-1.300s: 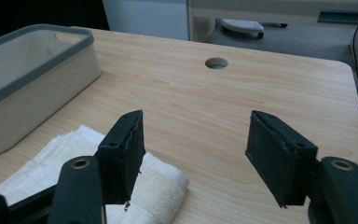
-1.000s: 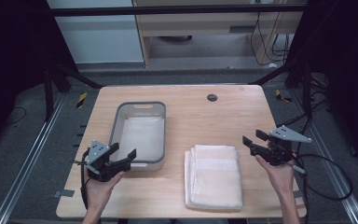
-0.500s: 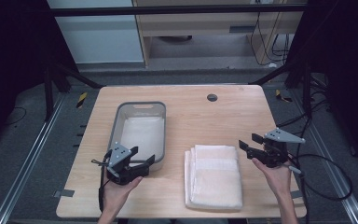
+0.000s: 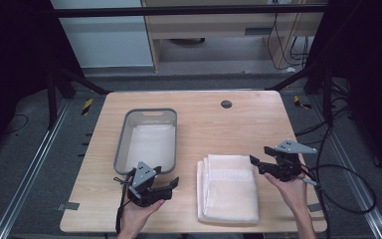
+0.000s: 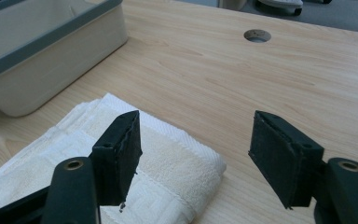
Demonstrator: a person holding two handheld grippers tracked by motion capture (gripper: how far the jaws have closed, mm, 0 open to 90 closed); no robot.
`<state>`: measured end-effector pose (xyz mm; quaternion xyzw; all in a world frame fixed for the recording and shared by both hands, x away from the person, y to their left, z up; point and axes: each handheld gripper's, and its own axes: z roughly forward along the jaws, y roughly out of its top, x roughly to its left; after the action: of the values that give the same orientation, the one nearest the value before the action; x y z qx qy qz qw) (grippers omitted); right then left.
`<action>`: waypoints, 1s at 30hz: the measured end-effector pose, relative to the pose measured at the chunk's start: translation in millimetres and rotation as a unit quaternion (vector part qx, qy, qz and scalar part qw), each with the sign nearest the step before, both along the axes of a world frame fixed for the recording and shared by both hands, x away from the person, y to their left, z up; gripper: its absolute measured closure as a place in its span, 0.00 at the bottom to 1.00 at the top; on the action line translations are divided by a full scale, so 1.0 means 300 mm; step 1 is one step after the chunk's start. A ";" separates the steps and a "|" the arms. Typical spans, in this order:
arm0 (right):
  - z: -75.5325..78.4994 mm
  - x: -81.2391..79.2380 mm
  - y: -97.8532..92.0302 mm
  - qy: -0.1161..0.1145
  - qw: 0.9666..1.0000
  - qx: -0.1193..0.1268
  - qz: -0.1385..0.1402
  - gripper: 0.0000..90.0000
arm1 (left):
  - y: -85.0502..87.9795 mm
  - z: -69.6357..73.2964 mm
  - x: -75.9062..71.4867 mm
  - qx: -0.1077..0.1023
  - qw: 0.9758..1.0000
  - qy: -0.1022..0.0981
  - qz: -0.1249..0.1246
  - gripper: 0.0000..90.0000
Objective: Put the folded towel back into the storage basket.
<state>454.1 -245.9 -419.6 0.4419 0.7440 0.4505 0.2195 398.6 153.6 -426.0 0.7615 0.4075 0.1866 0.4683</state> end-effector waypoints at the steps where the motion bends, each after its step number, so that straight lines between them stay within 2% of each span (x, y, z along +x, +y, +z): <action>1: -0.003 0.000 0.004 0.002 1.000 -0.002 0.001 0.37 | -0.005 -0.004 -0.002 0.002 1.000 0.002 -0.004 0.30; 7: -0.018 0.002 0.021 0.009 1.000 -0.013 0.011 0.36 | -0.044 -0.026 -0.014 0.008 1.000 0.012 -0.017 0.30; 19: -0.045 0.001 0.052 0.025 0.999 -0.011 0.031 0.35 | -0.110 -0.058 -0.025 0.019 0.998 0.030 -0.042 0.29; 30: -0.070 0.005 0.073 0.034 0.999 -0.020 0.035 0.37 | -0.176 -0.086 -0.028 0.026 0.997 0.039 -0.059 0.26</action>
<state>455.4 -223.8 -440.5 0.4265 0.7745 0.4279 0.1873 390.3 100.8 -451.8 0.8029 0.3749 0.1391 0.4420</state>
